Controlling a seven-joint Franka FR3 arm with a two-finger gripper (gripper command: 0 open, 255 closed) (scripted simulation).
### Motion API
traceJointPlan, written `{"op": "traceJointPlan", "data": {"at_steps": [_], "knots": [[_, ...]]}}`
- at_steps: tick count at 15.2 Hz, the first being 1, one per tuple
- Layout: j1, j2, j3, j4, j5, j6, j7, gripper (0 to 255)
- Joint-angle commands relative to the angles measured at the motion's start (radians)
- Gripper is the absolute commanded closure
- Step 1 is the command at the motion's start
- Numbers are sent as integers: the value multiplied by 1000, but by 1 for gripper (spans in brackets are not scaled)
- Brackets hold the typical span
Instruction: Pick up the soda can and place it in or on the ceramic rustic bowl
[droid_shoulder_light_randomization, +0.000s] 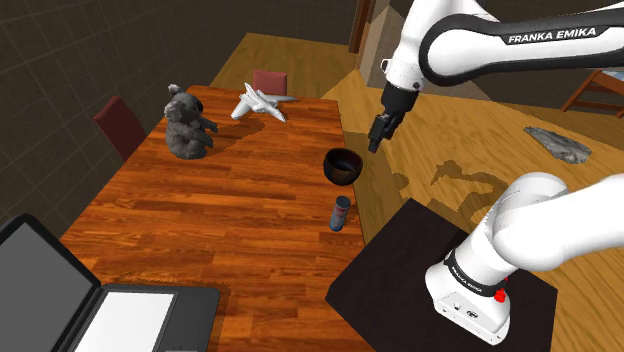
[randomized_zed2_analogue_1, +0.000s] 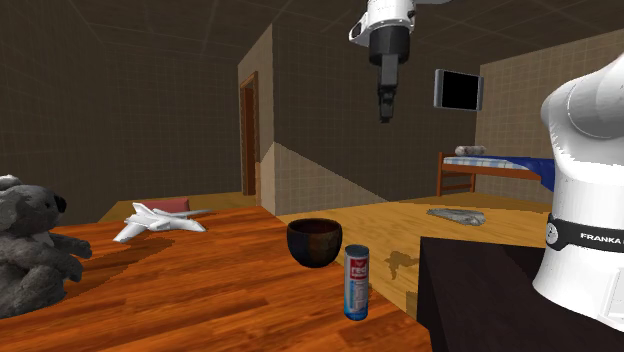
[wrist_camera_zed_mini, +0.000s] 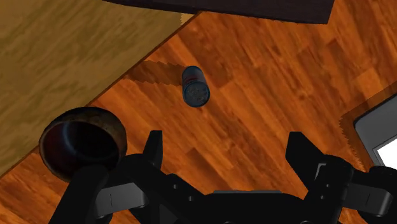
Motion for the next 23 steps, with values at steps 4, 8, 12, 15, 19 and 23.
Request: {"op": "traceJointPlan", "data": {"at_steps": [4, 8, 12, 15, 19, 23], "knots": [[-1, 115, 3, -92, -3, 203, -2, 0], [2, 243, 8, -135, -3, 371, 2, 0], [2, 401, 14, -151, -5, 541, 7, 0], [2, 534, 18, -146, -9, 665, 13, 0], [1, 699, 20, -120, -19, 801, 23, 0], [2, 769, 20, -116, -19, 866, 23, 0]]}}
